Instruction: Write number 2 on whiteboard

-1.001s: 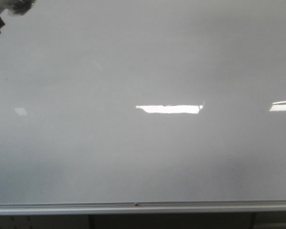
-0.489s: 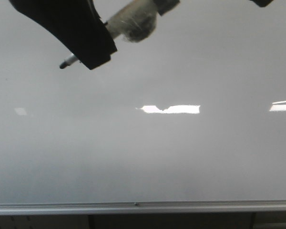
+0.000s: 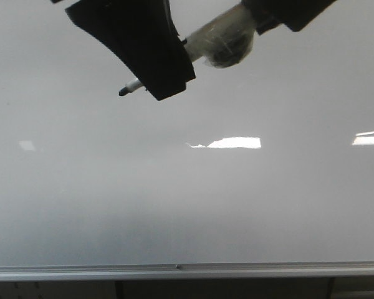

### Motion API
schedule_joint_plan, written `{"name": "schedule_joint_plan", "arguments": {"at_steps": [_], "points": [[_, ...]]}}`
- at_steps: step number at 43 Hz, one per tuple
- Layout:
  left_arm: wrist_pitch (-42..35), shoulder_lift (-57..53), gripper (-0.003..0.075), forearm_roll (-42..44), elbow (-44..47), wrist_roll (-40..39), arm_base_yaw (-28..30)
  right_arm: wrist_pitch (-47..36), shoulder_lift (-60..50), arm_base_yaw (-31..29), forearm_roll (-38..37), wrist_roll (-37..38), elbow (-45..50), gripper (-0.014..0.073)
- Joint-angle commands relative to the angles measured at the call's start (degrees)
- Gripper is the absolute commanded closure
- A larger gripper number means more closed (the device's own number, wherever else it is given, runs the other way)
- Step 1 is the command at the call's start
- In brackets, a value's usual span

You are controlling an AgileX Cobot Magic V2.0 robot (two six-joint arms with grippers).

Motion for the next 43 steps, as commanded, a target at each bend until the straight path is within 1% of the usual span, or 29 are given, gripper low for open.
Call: {"name": "schedule_joint_plan", "arguments": {"at_steps": [1, 8, 11, 26, 29, 36, 41, 43], "points": [[-2.36, -1.91, 0.0702, -1.10, -1.92, -0.01, -0.48, -1.63, -1.17, 0.06, 3.06, -1.00, -1.98, -0.0023], [-3.37, -1.91, 0.0702, -1.23, -1.92, -0.01, -0.48, -1.09, -1.17, 0.06, 3.06, -2.19, -1.98, 0.0105], [-3.37, -1.91, 0.0702, -1.64, -1.92, -0.01, -0.48, -1.04, -1.11, 0.06, 3.06, -2.19, -1.98, 0.0134], [-4.55, -1.91, 0.0702, -1.64, -1.92, -0.01, -0.48, -1.79, 0.15, 0.06, 3.01, -2.23, -1.98, 0.0146], [-4.55, -1.91, 0.0702, -1.64, -1.92, -0.01, -0.48, -1.91, 0.15, 0.06, 3.01, -2.23, -1.98, 0.0190], [-4.55, -1.91, 0.0702, -1.26, -1.92, -0.01, -0.48, -1.74, 0.15, 0.06, 3.01, -2.23, -1.98, 0.0369], [-4.65, -1.91, 0.0699, -1.26, -1.92, -0.01, -0.48, -1.69, 0.15, 0.06, 3.01, -2.23, -1.98, 0.0468], [-4.65, -1.91, 0.0682, -1.26, -1.92, -0.01, -0.48, -1.69, 0.15, 0.06, 3.01, -2.23, -1.98, 0.0499]]}}
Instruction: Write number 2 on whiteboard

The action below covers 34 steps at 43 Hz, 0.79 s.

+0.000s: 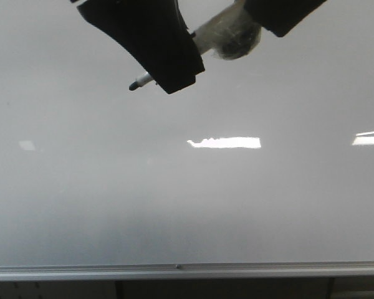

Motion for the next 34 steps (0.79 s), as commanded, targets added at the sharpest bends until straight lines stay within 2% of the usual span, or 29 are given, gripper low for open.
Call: {"name": "schedule_joint_plan", "arguments": {"at_steps": [1, 3, 10, 12, 16, 20, 29, 34], "points": [[-2.37, -1.91, 0.0660, -1.15, -1.92, -0.01, -0.48, -1.17, -1.23, 0.06, 2.89, -0.55, -1.98, 0.0519], [-2.37, -1.91, 0.0606, -1.15, -1.92, -0.01, -0.48, -1.17, -1.23, 0.06, 2.89, -0.55, -1.98, 0.0543], [-2.50, -1.91, 0.0277, -0.94, -2.02, -0.01, -0.48, -1.22, -1.23, 0.06, 2.89, -0.55, -1.98, 0.0601], [-2.50, -2.31, 0.0225, -0.60, -2.01, -0.18, -0.34, -1.22, -1.29, 0.00, 2.83, -0.45, -2.06, 0.0606], [-1.97, -3.67, 0.0212, -0.60, -2.01, -2.41, 1.03, -0.67, -1.65, 0.00, 0.36, 2.23, -3.19, 0.0610], [-0.05, -5.69, 0.0212, -0.85, -1.87, -5.15, 3.31, 0.12, -2.50, 0.00, -6.42, 8.29, -5.23, 0.0610], [0.44, -13.47, 0.0228, -5.91, 1.50, -6.87, 10.92, 4.48, -5.19, 0.00, -25.58, 28.75, -8.54, 0.0610], [-0.27, -18.34, 0.0228, -6.19, 4.90, -8.90, 14.29, 4.95, -7.37, 0.00, -28.27, 36.72, -7.77, 0.0610]]}}
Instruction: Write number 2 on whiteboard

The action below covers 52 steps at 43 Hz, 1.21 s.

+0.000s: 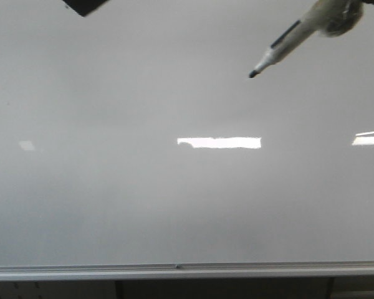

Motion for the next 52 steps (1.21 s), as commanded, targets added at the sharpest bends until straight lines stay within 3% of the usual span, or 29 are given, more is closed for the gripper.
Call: {"name": "schedule_joint_plan", "arguments": {"at_steps": [1, 12, 26, 44, 52], "points": [[-2.79, -5.63, 0.0228, -2.48, 1.31, -2.60, 2.69, -1.65, -3.65, 0.00, -1.55, 7.55, -0.71, 0.0610], [-5.07, -14.81, 0.0228, -2.48, 8.90, -4.66, 8.19, -17.67, -12.73, 0.00, -0.77, 16.95, 12.13, 0.0610], [-6.21, -16.77, 0.0228, -2.48, 11.32, -4.66, 8.90, -40.68, -21.43, 0.00, -0.03, 18.41, 29.89, 0.0610], [-6.57, -16.77, 0.0228, -2.48, 11.32, -4.66, 8.90, -62.38, -16.99, -0.47, -0.03, 18.36, 33.55, 0.0610], [-6.57, -16.77, 0.0228, -2.48, 11.32, -4.66, 8.90, -63.74, -14.49, -8.77, -0.03, 18.36, 32.72, 0.0610]]}}
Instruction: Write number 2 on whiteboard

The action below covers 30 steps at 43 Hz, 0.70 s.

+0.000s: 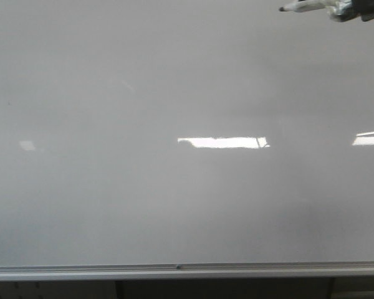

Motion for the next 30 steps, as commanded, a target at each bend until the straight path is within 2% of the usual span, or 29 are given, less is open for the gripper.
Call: {"name": "schedule_joint_plan", "arguments": {"at_steps": [1, 9, 20, 30], "points": [[-3.10, -0.76, 0.0228, -1.74, -1.44, -0.60, 0.15, -5.18, 0.78, -4.20, 0.23, 0.08, -2.19, 0.0610], [-3.23, -0.76, 0.0228, -1.74, -1.44, -0.60, 0.15, -7.10, 4.52, -2.85, 0.23, 0.08, -2.19, 0.0610], [-4.46, -0.76, 0.0228, -1.74, -1.44, -0.60, 0.15, -21.03, 12.19, -0.45, 0.23, -0.43, -2.19, 0.0610], [-5.91, -0.76, 0.0228, -1.74, -1.44, -0.60, 0.15, -28.30, 17.33, 0.82, 0.12, -0.37, -2.19, 0.0610]]}}
